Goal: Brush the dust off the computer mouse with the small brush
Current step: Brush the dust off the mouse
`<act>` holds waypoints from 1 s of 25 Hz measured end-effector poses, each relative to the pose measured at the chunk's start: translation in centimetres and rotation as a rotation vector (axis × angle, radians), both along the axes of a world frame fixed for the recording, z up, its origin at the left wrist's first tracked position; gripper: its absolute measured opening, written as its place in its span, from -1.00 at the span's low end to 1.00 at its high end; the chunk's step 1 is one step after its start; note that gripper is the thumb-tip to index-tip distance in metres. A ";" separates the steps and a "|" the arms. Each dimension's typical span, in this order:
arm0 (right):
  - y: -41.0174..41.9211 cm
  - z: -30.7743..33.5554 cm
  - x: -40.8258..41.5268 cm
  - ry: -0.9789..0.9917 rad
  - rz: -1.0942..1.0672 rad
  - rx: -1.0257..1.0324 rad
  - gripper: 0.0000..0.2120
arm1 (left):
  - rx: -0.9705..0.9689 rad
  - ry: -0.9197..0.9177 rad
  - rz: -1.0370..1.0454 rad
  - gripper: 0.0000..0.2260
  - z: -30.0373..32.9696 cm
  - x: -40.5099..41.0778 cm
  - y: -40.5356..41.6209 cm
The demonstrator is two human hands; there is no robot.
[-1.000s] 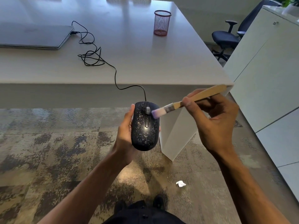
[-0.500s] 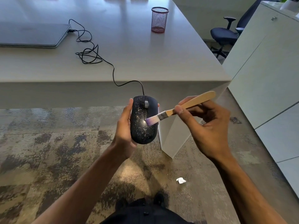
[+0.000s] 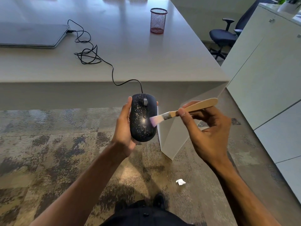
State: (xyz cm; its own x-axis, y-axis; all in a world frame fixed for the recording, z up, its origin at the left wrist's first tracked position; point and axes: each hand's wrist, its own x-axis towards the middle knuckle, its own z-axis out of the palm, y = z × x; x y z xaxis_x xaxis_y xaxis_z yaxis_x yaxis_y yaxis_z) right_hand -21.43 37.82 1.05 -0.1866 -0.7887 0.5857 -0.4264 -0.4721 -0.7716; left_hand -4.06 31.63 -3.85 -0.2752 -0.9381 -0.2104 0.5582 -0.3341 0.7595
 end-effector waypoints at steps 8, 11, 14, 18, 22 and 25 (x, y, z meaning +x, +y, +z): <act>1.1 -0.6 0.2 -0.027 0.062 -0.017 -0.83 | -0.020 -0.023 -0.012 -0.52 0.1 -0.3 -0.1; 0.7 -1.0 -0.7 -0.002 -0.040 -0.018 -0.86 | -0.022 -0.042 -0.008 -0.49 0.0 -0.2 -0.4; 1.1 -0.7 -0.8 -0.044 -0.015 -0.045 -0.86 | -0.033 -0.054 -0.006 -0.49 -0.1 -0.2 -0.5; 1.8 -0.6 0.8 0.007 0.103 -0.068 -0.88 | -0.054 -0.066 -0.012 -0.46 0.1 -0.4 -0.8; 1.5 -1.4 0.5 0.056 0.060 -0.066 -0.89 | -0.061 -0.050 -0.023 -0.40 0.0 -0.4 -1.1; 1.2 -1.6 -0.7 0.021 -0.055 -0.048 -0.88 | -0.081 -0.038 -0.023 -0.41 0.1 -0.3 -1.4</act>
State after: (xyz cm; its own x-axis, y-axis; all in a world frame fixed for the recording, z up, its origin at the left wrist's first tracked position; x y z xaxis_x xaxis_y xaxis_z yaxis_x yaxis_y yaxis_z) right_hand -22.09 39.01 -0.59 -0.2162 -0.7485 0.6269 -0.4681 -0.4840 -0.7393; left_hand -4.34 30.26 -3.79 -0.2897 -0.9460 -0.1453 0.5212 -0.2833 0.8051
